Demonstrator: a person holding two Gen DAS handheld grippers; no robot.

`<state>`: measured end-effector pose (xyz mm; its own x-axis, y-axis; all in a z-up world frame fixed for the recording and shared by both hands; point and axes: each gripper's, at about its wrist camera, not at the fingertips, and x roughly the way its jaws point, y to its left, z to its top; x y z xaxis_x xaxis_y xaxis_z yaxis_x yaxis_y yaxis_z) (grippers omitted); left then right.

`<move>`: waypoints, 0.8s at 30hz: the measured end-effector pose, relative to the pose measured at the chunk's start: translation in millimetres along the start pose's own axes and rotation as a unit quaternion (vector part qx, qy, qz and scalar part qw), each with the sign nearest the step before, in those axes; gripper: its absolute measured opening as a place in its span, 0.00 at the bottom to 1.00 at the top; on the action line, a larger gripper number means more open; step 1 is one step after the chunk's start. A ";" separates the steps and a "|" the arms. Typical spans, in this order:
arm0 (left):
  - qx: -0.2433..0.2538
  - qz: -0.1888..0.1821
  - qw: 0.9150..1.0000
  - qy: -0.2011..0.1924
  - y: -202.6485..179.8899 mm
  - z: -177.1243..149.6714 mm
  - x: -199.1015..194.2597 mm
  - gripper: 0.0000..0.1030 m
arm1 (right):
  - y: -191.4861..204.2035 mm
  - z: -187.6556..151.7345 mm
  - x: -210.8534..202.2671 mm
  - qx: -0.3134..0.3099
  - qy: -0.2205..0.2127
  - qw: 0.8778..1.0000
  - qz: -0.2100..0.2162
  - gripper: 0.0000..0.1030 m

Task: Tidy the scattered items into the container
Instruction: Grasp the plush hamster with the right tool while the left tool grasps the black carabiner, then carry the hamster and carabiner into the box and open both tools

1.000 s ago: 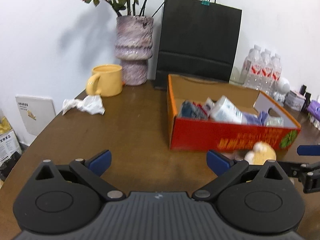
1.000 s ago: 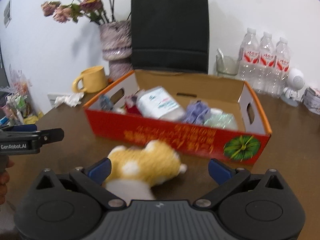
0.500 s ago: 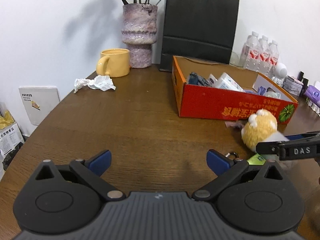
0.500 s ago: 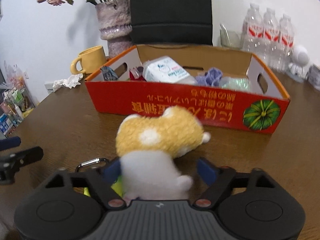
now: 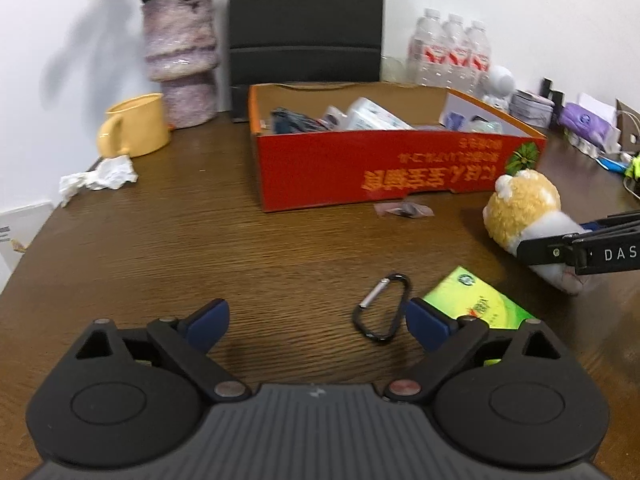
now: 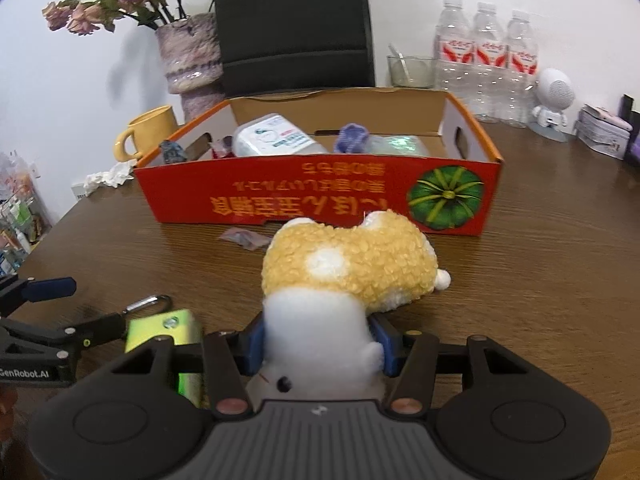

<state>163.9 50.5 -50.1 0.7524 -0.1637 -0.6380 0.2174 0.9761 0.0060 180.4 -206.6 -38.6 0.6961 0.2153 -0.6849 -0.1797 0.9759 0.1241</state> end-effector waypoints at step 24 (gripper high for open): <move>-0.005 -0.026 0.999 -0.033 -20.8 12.6 -18.5 0.25 | -10.4 -2.5 -29.5 -0.003 -0.045 0.999 0.016 0.48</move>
<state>153.3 31.4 -28.7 0.7797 -0.2235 -0.5849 0.2514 0.9673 -0.0346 160.0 -223.2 -21.4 0.7491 0.2486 -0.6141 -0.2067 0.9684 0.1399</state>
